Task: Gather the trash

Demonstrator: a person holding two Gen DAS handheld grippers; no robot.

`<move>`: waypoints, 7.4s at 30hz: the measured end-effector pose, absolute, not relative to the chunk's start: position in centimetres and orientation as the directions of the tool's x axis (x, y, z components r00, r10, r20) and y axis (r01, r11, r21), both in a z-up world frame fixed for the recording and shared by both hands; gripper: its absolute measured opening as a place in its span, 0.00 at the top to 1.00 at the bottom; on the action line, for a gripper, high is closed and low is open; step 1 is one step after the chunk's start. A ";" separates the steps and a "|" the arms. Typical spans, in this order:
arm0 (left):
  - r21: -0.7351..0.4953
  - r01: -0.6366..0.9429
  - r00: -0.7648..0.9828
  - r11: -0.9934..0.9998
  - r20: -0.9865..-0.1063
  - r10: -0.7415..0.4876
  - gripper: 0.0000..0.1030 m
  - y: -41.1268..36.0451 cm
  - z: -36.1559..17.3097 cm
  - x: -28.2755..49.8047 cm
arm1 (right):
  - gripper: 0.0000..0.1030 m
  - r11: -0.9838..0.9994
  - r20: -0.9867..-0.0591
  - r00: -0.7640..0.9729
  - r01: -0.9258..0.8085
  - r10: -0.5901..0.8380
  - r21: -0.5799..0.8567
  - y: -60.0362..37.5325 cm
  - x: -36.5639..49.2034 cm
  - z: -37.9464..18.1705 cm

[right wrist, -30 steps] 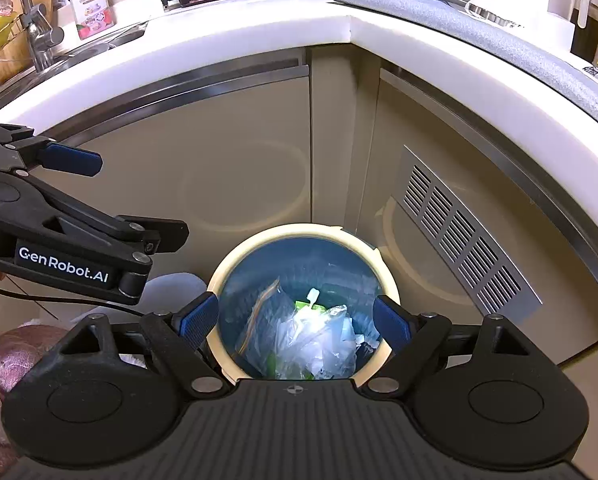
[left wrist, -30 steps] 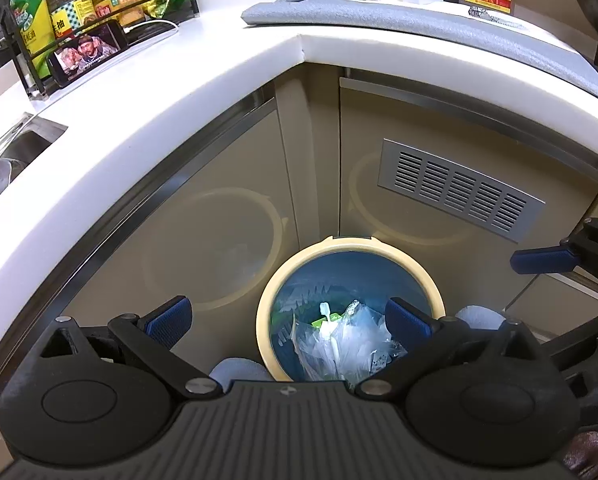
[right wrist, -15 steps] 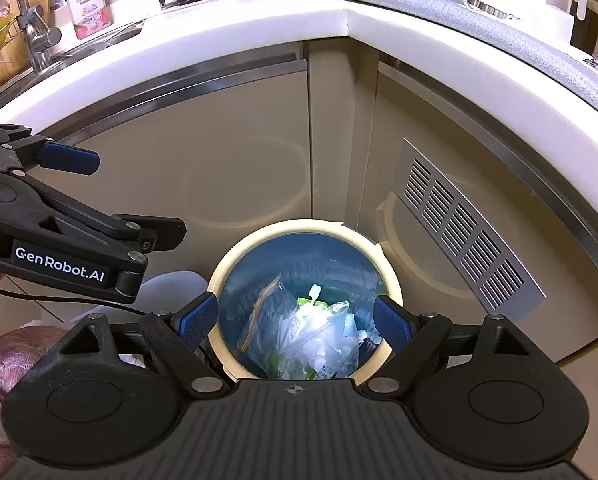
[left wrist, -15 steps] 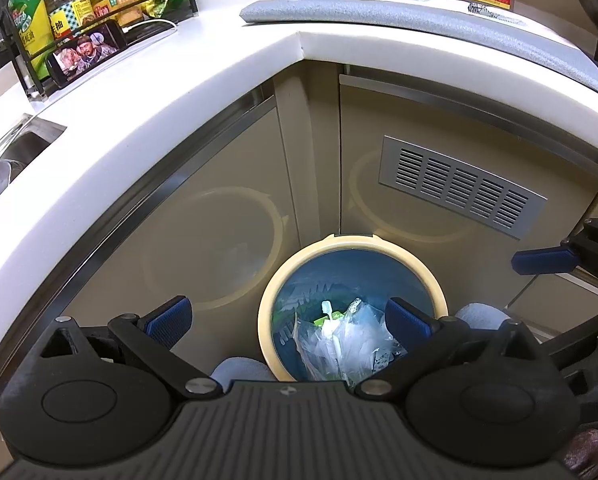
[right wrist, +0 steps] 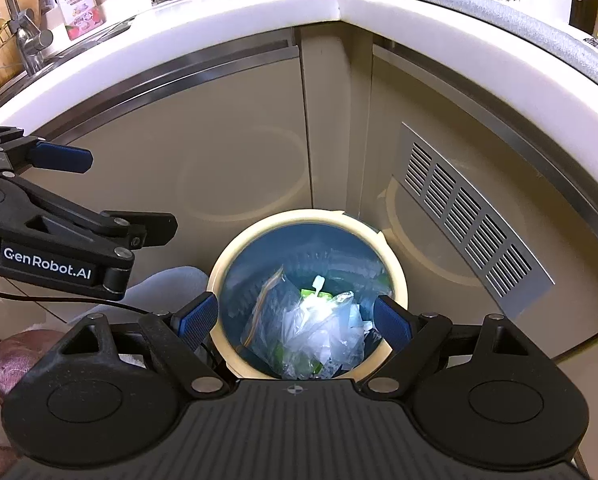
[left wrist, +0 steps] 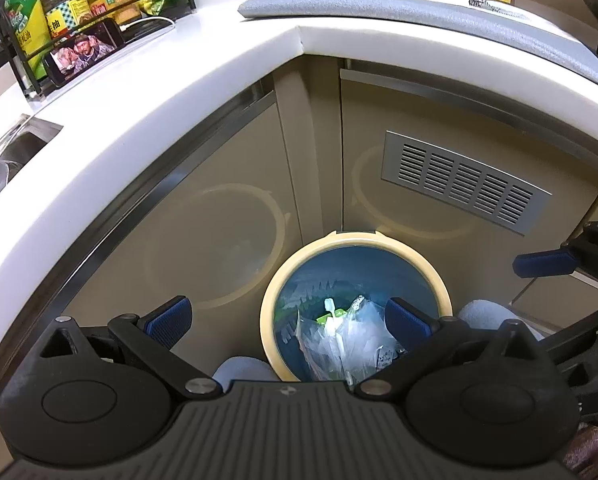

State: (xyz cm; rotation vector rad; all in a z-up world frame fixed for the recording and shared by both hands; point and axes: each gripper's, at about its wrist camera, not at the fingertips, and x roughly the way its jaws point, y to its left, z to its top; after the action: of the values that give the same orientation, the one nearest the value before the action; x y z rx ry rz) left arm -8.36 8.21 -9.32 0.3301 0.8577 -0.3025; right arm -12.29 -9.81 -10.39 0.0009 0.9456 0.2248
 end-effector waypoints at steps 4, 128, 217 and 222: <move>0.162 0.392 0.615 0.906 -0.778 -0.127 0.00 8.2 -9.3 -8.2 | 0.16 0.977 -0.803 0.564 -0.187 0.194 0.104 -10.0 -12.1 -10.4; 0.012 0.564 0.707 0.826 -0.524 -0.475 0.00 -10.4 8.5 15.3 | 0.32 0.892 -0.537 0.751 0.452 -0.384 -0.007 -39.1 13.4 -1.0; 0.077 0.348 0.805 0.934 -0.535 -0.256 0.21 7.2 6.7 -3.3 | 0.08 0.946 -0.464 0.850 0.316 -0.249 0.070 -30.4 -2.4 1.1; 0.053 0.328 0.811 0.943 -0.528 -0.252 0.21 7.9 6.6 -4.2 | 0.04 0.969 -0.517 0.838 0.240 -0.176 0.059 -28.4 2.3 -0.1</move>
State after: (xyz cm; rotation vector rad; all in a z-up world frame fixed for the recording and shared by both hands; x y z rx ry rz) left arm -4.23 7.92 6.64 0.1445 0.5432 -0.3112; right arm 2.30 -28.39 -0.05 0.1236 0.5338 -0.2208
